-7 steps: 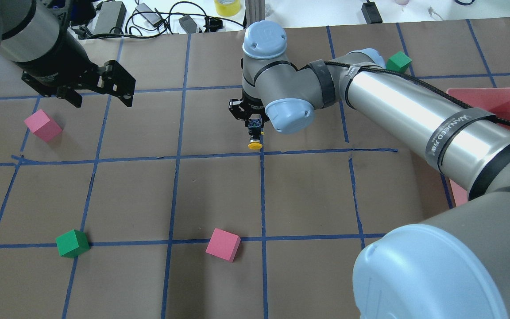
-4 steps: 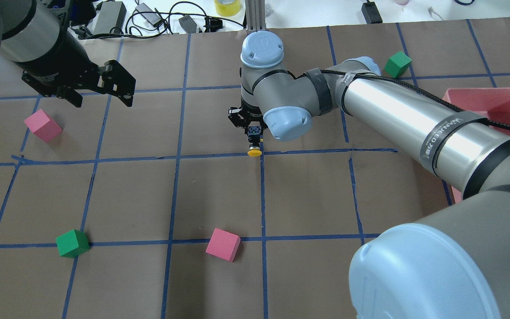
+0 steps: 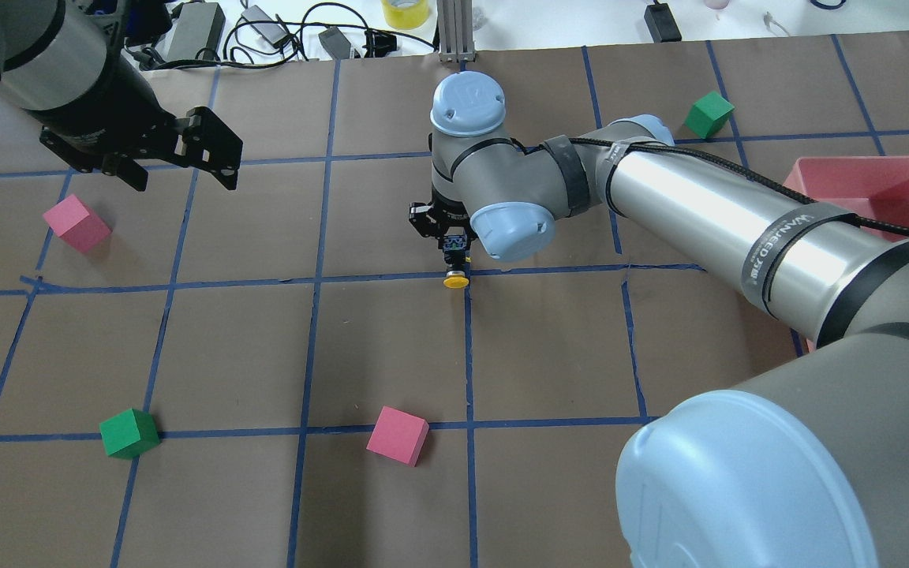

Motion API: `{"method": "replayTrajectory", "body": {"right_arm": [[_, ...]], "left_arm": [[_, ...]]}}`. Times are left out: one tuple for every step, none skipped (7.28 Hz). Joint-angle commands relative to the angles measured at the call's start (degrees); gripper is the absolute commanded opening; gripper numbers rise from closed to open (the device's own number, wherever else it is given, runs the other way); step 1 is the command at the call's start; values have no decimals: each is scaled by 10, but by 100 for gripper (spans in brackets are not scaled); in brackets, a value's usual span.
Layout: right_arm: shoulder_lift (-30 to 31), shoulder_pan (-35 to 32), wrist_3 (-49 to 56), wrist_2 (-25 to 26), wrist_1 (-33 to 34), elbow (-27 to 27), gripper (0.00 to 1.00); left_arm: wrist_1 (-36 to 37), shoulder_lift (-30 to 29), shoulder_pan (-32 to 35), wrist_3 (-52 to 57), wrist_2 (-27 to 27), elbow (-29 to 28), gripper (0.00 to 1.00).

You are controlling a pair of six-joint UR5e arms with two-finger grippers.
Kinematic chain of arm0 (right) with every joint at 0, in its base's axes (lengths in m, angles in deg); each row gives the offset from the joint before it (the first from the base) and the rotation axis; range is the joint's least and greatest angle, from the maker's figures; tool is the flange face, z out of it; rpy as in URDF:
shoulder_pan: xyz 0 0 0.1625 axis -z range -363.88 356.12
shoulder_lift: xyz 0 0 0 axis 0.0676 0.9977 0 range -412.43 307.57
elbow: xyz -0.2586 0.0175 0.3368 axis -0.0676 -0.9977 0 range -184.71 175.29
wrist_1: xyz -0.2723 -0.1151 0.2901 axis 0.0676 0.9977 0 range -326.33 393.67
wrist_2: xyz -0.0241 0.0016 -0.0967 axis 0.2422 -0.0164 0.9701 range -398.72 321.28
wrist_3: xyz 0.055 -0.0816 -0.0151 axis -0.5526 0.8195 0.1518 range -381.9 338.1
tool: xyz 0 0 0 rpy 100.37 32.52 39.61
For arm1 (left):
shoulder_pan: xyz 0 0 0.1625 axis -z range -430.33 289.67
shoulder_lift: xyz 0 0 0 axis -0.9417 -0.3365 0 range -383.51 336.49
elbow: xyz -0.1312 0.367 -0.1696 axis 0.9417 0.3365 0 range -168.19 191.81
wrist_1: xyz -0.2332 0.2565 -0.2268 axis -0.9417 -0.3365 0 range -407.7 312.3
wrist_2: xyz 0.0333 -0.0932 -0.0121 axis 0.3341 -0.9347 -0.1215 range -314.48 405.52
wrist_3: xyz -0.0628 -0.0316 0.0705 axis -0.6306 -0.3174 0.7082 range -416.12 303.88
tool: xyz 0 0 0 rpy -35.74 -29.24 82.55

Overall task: Align button upright
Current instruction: 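Lower the button switch onto the table and open the right gripper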

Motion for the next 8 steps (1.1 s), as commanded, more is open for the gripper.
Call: {"method": "replayTrajectory", "body": {"right_arm": [[1, 0, -1, -16, 0, 6, 43], [2, 0, -1, -18, 1, 12, 49], [5, 0, 0, -18, 0, 12, 56], [5, 0, 0, -17, 1, 12, 64], [10, 0, 0, -18, 0, 12, 77], [24, 0, 10, -18, -2, 11, 90], [47, 0, 30, -11, -6, 6, 98], [74, 1, 33, -8, -22, 4, 99]], "left_arm": [[0, 0, 0, 1, 1, 1, 100], [0, 0, 0, 1, 0, 0, 100], [0, 0, 0, 1, -1, 0, 100], [0, 0, 0, 1, -1, 1, 100], [0, 0, 0, 0, -1, 1, 100], [1, -1, -1, 1, -2, 0, 100], [0, 0, 0, 1, -2, 0, 100], [2, -1, -1, 3, -2, 0, 100]]}}
